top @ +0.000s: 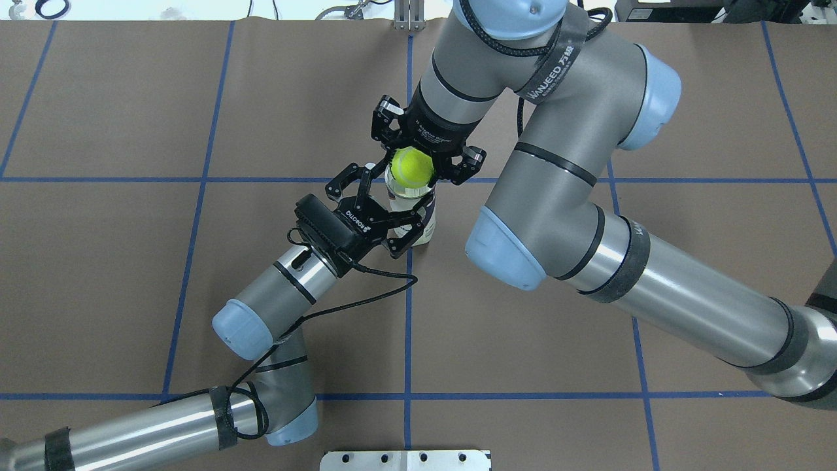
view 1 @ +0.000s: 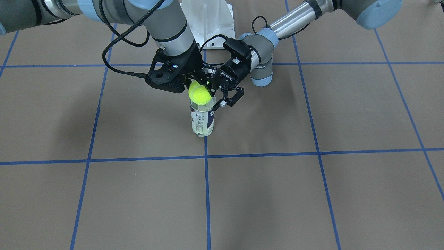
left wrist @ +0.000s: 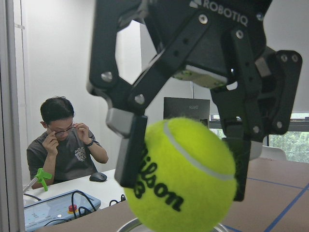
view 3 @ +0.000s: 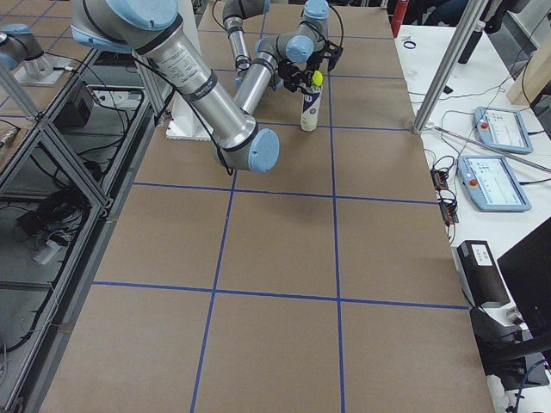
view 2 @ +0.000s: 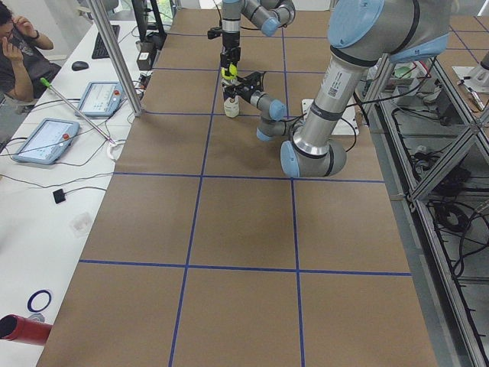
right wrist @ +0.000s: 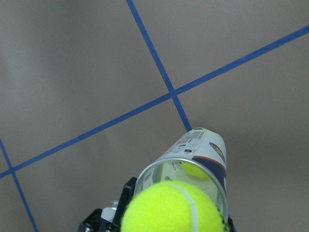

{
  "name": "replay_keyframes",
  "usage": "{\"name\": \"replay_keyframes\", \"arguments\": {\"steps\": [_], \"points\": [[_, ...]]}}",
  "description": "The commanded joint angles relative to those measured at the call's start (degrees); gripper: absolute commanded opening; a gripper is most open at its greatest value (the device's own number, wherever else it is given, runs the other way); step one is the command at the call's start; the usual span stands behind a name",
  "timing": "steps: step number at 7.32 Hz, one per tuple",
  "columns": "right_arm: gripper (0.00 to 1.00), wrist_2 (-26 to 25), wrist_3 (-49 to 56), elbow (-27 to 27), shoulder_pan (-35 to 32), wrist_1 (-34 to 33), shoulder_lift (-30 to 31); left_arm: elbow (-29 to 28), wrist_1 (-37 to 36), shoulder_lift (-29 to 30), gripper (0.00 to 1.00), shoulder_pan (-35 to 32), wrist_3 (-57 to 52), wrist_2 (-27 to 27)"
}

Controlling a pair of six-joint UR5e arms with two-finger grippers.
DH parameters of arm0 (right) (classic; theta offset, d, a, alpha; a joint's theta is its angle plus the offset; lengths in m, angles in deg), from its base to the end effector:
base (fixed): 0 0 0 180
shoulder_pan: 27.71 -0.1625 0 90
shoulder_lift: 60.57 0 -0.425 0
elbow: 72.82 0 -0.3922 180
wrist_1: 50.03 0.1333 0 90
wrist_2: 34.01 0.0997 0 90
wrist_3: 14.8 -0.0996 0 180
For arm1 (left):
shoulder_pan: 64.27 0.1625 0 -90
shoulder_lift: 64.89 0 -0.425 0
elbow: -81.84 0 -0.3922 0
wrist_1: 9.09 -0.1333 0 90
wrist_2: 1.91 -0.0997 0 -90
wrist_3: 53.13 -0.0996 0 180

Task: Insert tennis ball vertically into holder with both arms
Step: 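Lower the second ball into the can's opening with the right gripper, then open the right gripper and lift it away while the left gripper releases the can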

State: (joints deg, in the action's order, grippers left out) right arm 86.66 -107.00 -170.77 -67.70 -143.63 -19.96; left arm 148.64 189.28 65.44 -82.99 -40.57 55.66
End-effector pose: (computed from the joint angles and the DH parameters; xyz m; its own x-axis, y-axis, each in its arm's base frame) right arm -0.4544 -0.4889 0.0792 0.4437 0.4153 0.7942 -0.2549 0.9080 -0.3324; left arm 0.5655 -0.3888 0.2410 0.5484 0.6840 -0.4810 0.6856 -0.0385 0.7269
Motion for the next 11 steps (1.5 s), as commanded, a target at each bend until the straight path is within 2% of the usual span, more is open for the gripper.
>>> {"name": "replay_keyframes", "arguments": {"steps": [1,6,8,10,11], "points": [[0.98,0.0,0.0,0.0,0.0,0.0,-0.1,0.0,0.0,0.1,0.86,0.0,0.0,0.0],[0.99,0.1,0.2,-0.5,-1.0,0.0,0.3,0.2,0.0,0.2,0.86,0.0,0.0,0.0],[0.99,0.5,0.2,-0.7,-2.2,0.0,0.9,0.4,0.1,0.2,0.96,0.0,0.2,-0.8],[0.99,0.4,0.2,-0.7,-2.5,0.0,1.2,0.9,0.2,-0.2,0.99,-0.1,0.2,-0.9],[0.99,0.3,0.2,-0.7,-2.6,0.0,1.6,3.0,0.2,-1.6,0.99,-0.1,0.3,-1.2]]}}
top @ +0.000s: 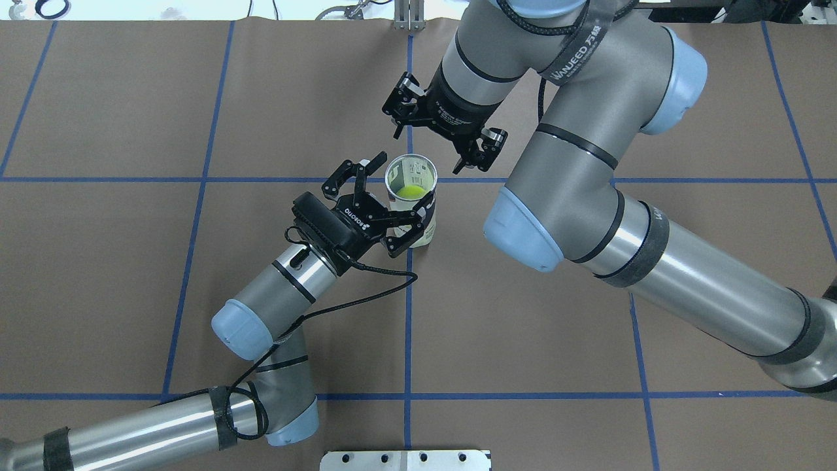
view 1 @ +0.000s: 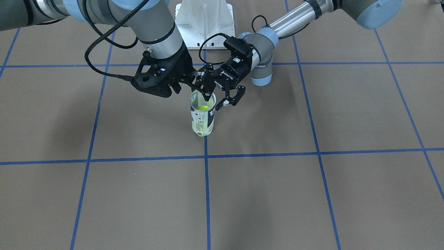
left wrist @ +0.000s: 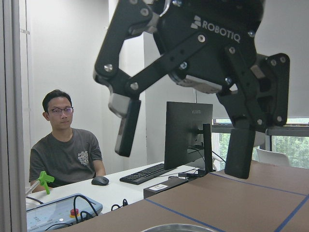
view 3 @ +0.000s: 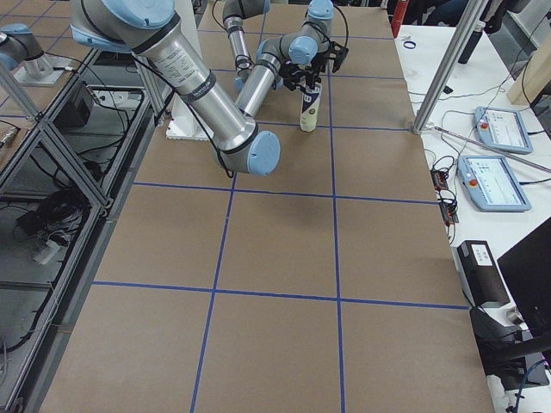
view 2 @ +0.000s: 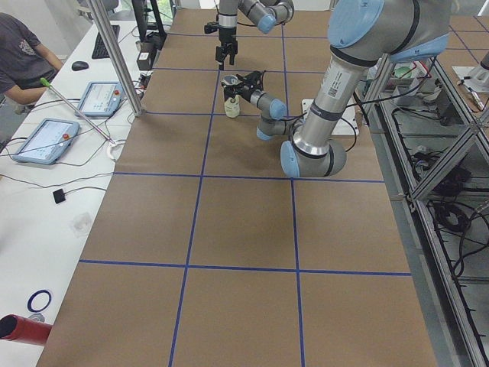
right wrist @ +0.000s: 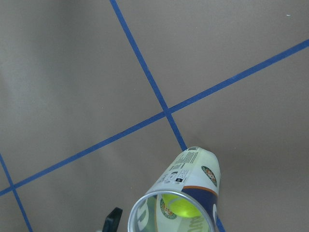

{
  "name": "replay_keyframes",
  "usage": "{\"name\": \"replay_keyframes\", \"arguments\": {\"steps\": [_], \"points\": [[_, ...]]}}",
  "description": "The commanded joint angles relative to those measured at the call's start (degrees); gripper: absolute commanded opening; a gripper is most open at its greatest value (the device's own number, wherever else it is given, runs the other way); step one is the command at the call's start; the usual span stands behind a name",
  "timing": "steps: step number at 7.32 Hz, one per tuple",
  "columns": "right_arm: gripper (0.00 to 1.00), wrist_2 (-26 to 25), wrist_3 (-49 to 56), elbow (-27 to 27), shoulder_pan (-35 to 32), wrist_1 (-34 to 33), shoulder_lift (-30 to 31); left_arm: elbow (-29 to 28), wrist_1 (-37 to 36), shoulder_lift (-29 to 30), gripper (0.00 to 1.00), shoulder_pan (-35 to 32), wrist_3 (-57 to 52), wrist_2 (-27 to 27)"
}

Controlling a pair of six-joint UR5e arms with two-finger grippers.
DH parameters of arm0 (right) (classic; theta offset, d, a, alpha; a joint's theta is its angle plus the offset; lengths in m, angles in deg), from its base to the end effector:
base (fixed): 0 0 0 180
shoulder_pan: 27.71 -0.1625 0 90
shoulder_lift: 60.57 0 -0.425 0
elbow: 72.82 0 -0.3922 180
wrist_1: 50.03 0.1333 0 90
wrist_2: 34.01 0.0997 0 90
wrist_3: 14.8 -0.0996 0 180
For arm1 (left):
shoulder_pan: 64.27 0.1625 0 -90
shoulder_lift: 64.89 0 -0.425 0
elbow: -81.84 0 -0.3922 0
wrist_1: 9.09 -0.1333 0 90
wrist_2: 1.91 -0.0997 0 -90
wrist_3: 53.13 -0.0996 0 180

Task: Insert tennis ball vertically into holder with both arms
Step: 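Open the right gripper and lift it away while the left gripper releases the can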

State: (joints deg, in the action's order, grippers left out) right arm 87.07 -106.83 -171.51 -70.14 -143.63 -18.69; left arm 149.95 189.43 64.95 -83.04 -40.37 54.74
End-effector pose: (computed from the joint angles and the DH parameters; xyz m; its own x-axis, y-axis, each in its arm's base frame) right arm -0.4313 -0.5052 0.0892 0.4321 0.4361 0.7894 -0.2882 0.8962 -0.3373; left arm 0.5578 -0.3882 0.2383 0.5461 0.6749 -0.4963 0.7007 -0.0433 0.7121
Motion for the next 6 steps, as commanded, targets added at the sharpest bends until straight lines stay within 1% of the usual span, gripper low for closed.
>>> {"name": "replay_keyframes", "arguments": {"steps": [1,2,3,5,6], "points": [[0.99,0.0,0.1,0.0,-0.7,0.0,1.1,5.9,-0.1,-4.6,0.99,0.0,0.2,-0.7],[0.99,-0.1,0.8,0.0,-1.0,0.0,1.4,10.2,-0.1,-6.5,0.99,0.0,0.2,-0.7],[0.99,0.1,0.9,-0.8,-1.3,0.0,2.3,11.9,-0.1,-9.5,0.99,0.0,0.2,-0.7],[0.99,0.7,1.5,-1.9,-3.3,0.0,3.6,12.5,-0.1,-11.1,0.99,-0.1,0.4,-1.0],[0.99,0.7,3.0,-3.7,-4.7,0.0,6.4,12.7,-0.2,-12.5,0.99,-0.6,2.3,-2.2]]}}
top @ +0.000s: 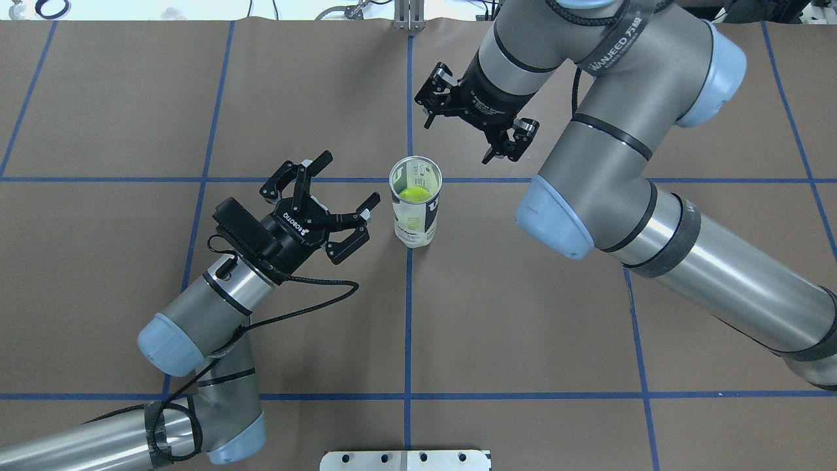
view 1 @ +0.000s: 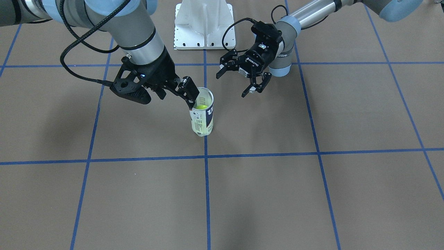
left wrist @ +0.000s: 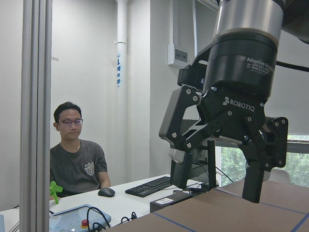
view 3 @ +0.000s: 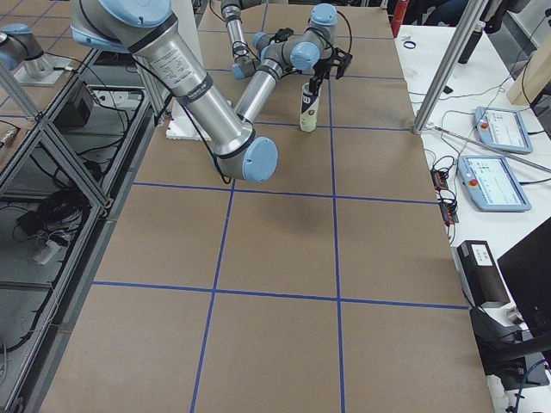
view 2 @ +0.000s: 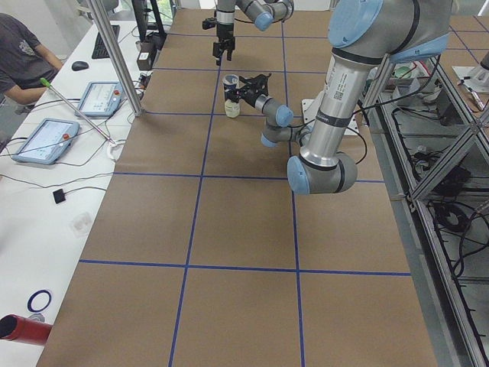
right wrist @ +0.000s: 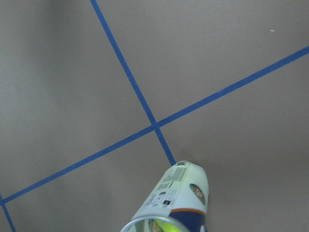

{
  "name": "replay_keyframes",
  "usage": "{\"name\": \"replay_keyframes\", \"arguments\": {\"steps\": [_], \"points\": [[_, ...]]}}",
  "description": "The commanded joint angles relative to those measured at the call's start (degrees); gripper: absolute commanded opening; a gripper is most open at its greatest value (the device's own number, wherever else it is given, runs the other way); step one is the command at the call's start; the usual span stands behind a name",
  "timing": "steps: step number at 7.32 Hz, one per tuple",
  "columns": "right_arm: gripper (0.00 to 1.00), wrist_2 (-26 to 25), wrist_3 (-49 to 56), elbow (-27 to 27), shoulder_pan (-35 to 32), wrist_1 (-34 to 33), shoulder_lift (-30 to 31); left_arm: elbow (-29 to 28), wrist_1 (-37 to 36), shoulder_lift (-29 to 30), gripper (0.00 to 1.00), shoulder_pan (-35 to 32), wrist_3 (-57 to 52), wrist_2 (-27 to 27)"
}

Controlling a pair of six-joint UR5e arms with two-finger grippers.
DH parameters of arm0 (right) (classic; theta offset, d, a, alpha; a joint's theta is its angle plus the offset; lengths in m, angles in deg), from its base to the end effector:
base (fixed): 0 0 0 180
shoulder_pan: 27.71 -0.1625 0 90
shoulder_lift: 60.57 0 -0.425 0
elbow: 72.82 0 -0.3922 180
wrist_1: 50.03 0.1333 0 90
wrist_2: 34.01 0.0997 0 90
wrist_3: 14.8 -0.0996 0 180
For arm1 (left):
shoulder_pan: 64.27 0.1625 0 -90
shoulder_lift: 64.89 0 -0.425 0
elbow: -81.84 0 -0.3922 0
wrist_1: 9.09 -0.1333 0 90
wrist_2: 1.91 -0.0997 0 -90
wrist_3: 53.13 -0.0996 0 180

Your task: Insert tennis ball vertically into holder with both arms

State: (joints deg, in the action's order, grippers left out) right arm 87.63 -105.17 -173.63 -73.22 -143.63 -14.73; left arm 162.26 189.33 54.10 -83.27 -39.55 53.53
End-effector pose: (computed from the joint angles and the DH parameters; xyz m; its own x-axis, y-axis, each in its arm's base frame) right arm -0.3975 -0.5203 0.1213 0.4354 0.4511 0.7791 -0.3230 0.8861 -0.3325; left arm 0.4862 -0.3681 0.2749 0.5363 0.6620 -0.5236 0.7261 -0.0455 0.6861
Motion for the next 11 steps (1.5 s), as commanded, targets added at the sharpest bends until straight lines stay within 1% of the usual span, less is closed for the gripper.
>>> {"name": "replay_keyframes", "arguments": {"steps": [1,2,3,4,5,6,7,8,9,10,11], "points": [[0.99,1.0,6.6,-2.1,-3.9,0.0,4.9,0.4,-0.2,-2.7,0.99,-0.9,5.1,-5.8],[0.99,1.2,10.9,-1.9,-5.6,0.0,7.3,0.4,-0.4,-3.0,0.99,-1.4,6.0,-9.9],[0.99,1.1,15.9,-1.7,-7.6,0.0,8.8,0.3,-1.8,-3.1,0.99,-3.4,6.4,-10.0],[0.99,1.1,19.5,-1.2,-9.8,0.3,10.7,-0.1,-4.9,-4.7,0.99,-5.7,10.9,-10.1],[0.99,1.1,24.0,0.0,-11.3,0.2,11.3,-0.1,-9.3,-9.3,0.99,-8.7,15.6,-9.7],[0.99,1.0,26.4,1.4,-12.2,0.3,11.6,-0.3,-11.1,-11.3,0.99,-11.7,16.4,-8.4],[0.99,0.9,30.1,2.6,-13.1,0.4,12.6,-0.3,-15.4,-13.5,0.99,-13.1,19.4,-8.0],[0.99,0.9,33.8,3.9,-14.5,0.4,13.3,-0.3,-18.3,-14.9,0.99,-15.0,19.7,-7.0],[0.99,0.9,35.5,4.4,-15.1,1.2,14.1,0.0,-23.7,-15.6,0.99,-16.8,19.7,-6.8],[0.99,0.8,36.9,6.2,-15.9,3.8,15.1,0.0,-28.3,-15.7,0.99,-19.4,19.6,-4.7],[0.99,0.9,38.3,9.2,-17.1,6.5,15.2,0.4,-34.2,-15.6,0.99,-22.7,19.6,-1.0]]}}
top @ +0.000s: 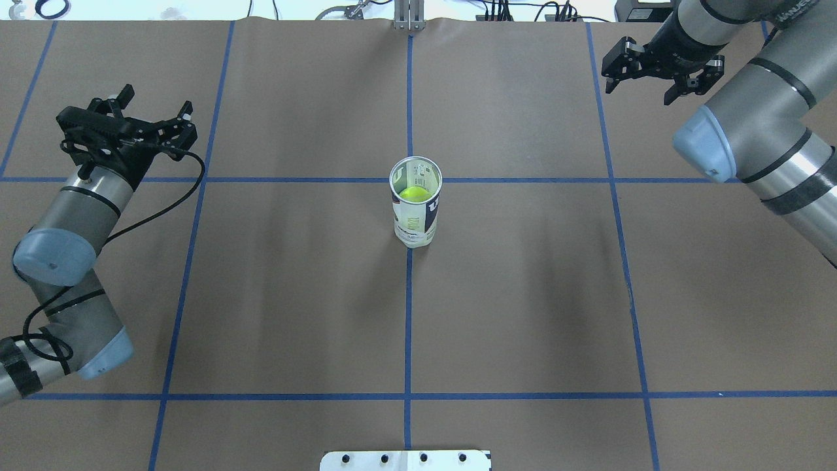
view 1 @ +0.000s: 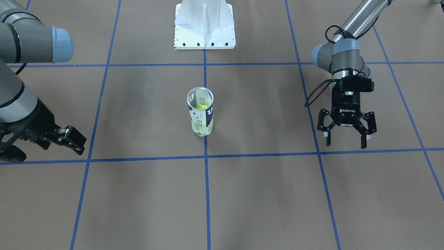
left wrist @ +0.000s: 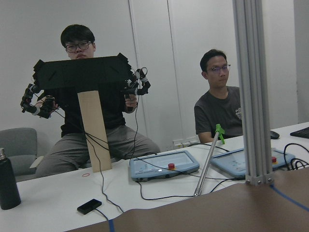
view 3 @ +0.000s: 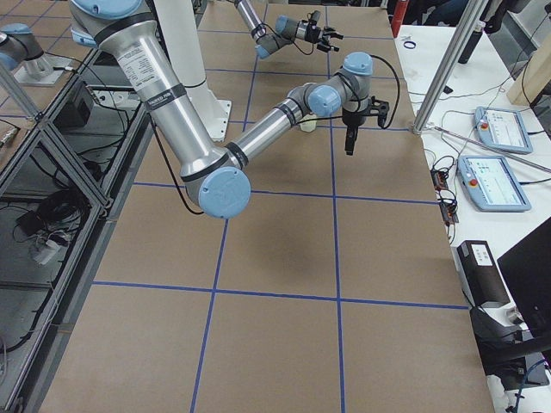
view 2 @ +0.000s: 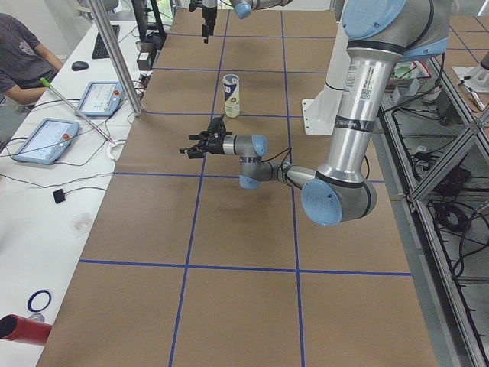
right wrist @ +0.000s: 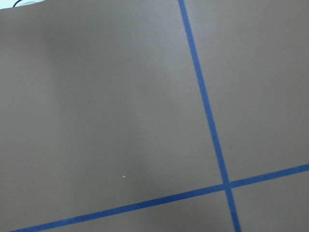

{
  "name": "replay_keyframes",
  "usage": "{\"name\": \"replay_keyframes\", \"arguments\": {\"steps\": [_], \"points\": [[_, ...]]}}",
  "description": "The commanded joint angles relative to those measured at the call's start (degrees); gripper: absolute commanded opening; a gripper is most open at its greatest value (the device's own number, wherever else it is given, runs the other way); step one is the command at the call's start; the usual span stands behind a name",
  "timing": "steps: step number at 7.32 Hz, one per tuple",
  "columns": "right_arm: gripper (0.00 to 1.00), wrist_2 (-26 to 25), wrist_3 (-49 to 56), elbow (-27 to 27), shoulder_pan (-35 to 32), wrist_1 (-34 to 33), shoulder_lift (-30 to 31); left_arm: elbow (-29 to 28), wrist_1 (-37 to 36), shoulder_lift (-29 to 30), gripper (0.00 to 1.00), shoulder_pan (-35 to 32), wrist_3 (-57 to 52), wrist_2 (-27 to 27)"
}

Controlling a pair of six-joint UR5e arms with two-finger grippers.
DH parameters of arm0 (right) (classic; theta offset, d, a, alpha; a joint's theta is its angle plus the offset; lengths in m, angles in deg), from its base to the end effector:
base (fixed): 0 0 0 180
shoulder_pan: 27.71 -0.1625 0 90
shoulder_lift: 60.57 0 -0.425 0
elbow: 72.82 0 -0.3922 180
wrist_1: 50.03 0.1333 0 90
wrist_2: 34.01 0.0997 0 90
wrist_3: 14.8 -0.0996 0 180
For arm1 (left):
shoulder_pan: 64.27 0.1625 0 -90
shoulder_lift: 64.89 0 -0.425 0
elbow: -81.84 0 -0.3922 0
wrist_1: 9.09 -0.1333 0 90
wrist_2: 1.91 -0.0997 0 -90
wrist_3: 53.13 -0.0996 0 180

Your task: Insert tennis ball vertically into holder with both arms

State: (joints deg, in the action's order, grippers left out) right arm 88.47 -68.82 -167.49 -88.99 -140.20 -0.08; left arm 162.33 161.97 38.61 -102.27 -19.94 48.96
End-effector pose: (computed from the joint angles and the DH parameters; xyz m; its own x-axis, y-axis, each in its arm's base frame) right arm -0.2488 -0.6202 0.3259 0.6722 0.1954 0.7142 -0.2478 0.9683 -0.0316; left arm 0.3332 -0.5092 0.4558 0.8515 0.1585 -0.4998 0.4757 0.1672 0.8635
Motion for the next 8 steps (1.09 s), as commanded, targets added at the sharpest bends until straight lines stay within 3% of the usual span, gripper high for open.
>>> {"name": "replay_keyframes", "arguments": {"steps": [1,2,4,5,6,7,8], "points": [[0.99,0.1,4.1,5.5,-2.7,4.8,1.0,1.2,-13.2,-0.1,0.99,-7.8,0.0,9.6],[0.99,0.2,7.3,7.1,-3.9,4.9,2.0,2.6,-22.7,0.4,0.99,-10.9,0.1,15.1],[0.99,0.3,9.7,8.0,-5.9,5.0,3.1,9.2,-38.1,0.1,0.99,-18.5,0.4,32.2],[0.99,0.3,11.7,8.1,-6.4,5.0,4.2,10.8,-43.0,0.1,0.99,-23.2,2.0,41.6],[0.99,1.0,13.0,8.2,-7.4,5.0,5.1,12.0,-46.8,0.1,0.99,-28.8,5.8,56.7],[0.99,2.9,15.8,8.2,-9.1,5.0,6.1,12.8,-50.1,-0.5,0.99,-33.3,6.1,68.5],[0.99,4.4,19.0,8.3,-11.1,5.0,7.7,13.5,-49.9,-4.3,0.99,-35.0,5.9,71.4]]}}
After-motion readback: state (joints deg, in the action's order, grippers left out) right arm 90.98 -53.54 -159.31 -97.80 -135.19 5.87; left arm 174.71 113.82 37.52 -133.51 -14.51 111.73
